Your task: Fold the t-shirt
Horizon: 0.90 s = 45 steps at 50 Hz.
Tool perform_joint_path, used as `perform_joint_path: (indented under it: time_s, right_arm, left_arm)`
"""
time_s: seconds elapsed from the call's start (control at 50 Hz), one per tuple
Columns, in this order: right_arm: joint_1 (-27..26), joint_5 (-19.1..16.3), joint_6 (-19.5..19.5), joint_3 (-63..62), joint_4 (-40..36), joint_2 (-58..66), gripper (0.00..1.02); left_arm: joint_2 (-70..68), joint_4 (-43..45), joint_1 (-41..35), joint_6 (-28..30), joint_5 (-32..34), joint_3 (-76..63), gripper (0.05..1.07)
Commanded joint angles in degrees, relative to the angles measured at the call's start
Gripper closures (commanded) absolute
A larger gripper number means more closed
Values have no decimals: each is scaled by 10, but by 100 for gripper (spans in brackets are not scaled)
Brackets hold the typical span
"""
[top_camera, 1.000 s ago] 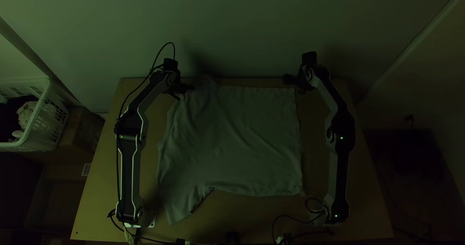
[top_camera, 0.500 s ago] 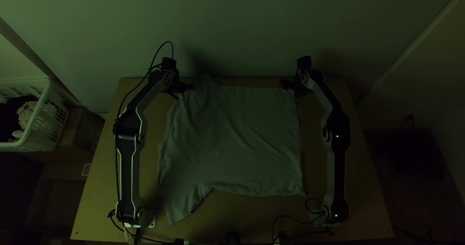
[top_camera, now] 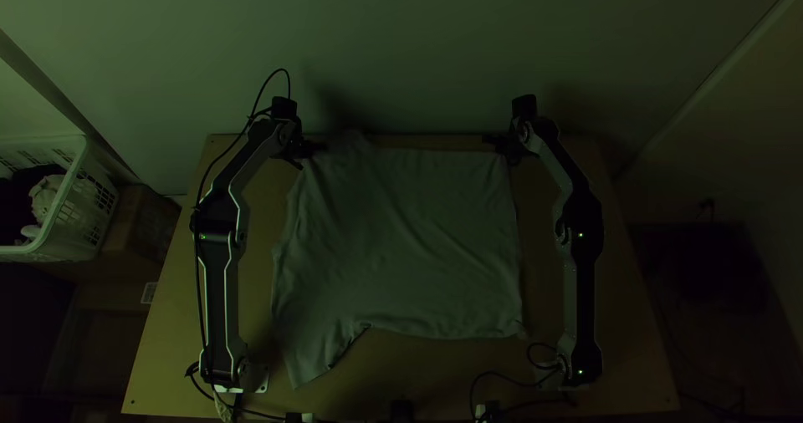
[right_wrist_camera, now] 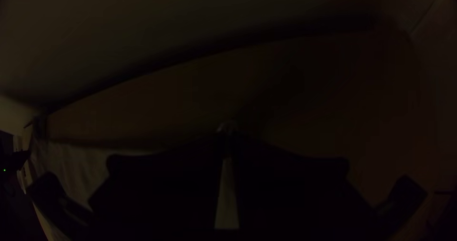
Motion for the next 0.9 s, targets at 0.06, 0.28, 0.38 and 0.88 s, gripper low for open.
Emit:
perform_joint_path:
  time_s: [0.06, 0.28, 0.38, 0.88]
  right_arm:
    - [-2, 6, -1, 26, 35, -2, 100]
    - [-4, 15, -2, 35, 46, 3, 100]
    - [-2, 15, -5, 28, 35, -6, 100]
    - [1, 15, -29, -25, -54, -72, 100]
  left_arm:
    - [-26, 22, 26, -26, 0, 26, 105]
    - [-25, 36, 40, -26, 2, 29, 105]
    - [-29, 24, 40, -26, 2, 29, 105]
    - [-93, -2, 44, -26, 12, -60, 105]
